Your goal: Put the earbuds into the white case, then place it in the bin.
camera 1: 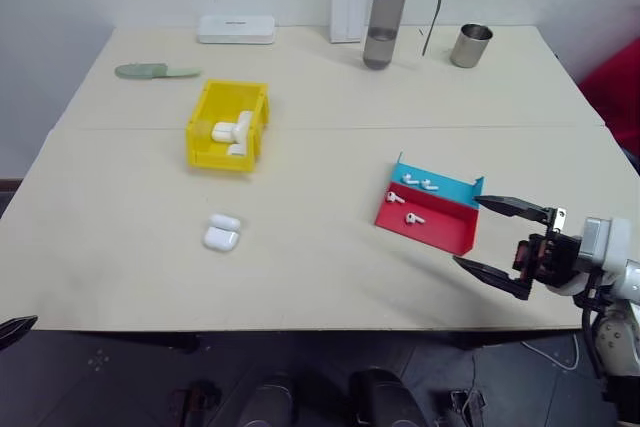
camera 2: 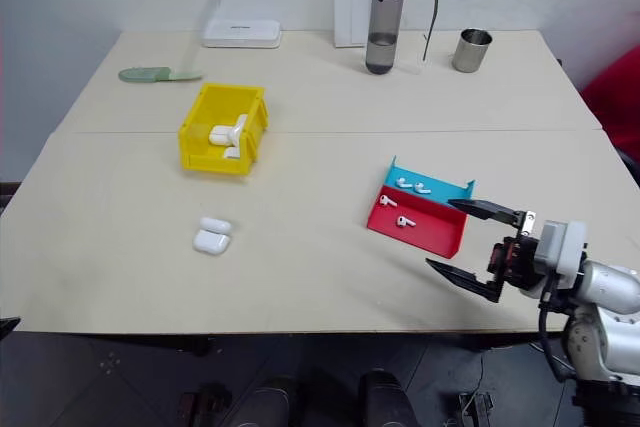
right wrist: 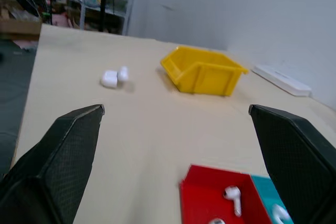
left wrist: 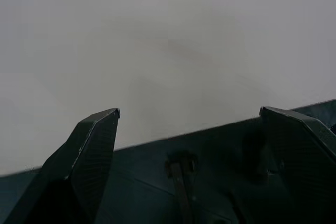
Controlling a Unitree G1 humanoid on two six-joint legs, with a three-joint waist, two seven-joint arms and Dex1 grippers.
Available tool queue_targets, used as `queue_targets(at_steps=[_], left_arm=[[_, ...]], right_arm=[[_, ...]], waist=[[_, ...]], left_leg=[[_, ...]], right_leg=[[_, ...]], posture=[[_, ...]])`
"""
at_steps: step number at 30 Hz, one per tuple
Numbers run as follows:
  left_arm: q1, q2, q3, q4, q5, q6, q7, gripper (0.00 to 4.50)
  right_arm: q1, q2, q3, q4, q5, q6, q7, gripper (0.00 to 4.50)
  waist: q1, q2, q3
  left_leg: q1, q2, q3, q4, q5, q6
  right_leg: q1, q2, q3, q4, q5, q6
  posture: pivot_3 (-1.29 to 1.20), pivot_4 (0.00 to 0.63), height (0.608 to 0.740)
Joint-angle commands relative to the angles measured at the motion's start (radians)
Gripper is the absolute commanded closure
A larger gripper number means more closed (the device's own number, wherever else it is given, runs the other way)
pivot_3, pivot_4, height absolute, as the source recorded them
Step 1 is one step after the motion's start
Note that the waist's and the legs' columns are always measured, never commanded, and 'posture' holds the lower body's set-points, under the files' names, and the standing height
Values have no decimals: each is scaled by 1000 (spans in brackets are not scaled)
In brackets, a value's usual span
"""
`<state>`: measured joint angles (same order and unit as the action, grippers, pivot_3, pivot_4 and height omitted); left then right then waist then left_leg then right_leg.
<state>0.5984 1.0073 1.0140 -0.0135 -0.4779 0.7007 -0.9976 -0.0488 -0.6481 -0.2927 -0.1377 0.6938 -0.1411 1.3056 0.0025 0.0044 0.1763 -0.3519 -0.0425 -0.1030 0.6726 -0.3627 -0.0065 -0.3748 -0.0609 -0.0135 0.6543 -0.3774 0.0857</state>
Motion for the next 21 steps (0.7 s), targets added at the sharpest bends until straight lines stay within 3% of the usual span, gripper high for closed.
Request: queue_targets(at_steps=[1,7,11,15,21], left_arm=[[-6,44,52,-144,-65,166,-11,7],[-191,151,-36,-386,-215,513,80,7],[-544,210,-275,-464,-298,778,270,7],[-879,117,-533,-482,-337,910,399,7],[-1050,-28,-745,-383,-309,914,561,7]], right_arm=[[15,-11,1,-47,31,33,18,0],[40,-1,-8,0,-11,-19,52,0],[57,3,-8,13,-15,-45,72,0],[64,8,7,-16,-20,-47,63,0],[102,33,24,-81,-35,-47,24,0]], waist=[[4,-1,0],[11,-1,0],[9,0,0],[5,1,0],[-6,1,0]], left_leg=[[0,0,0,0,0,0],[0,0,0,0,0,0],[0,0,0,-1,0,-1],[0,0,0,0,1,-1],[0,0,1,2,1,-3]], right_leg=[[0,0,0,0,0,0],[0,0,1,-1,0,0],[-1,0,1,1,0,0],[-3,1,1,5,0,0],[-5,3,2,8,0,1]], posture=[[0,150,740],[0,150,740],[0,150,740],[0,150,740],[0,150,740]])
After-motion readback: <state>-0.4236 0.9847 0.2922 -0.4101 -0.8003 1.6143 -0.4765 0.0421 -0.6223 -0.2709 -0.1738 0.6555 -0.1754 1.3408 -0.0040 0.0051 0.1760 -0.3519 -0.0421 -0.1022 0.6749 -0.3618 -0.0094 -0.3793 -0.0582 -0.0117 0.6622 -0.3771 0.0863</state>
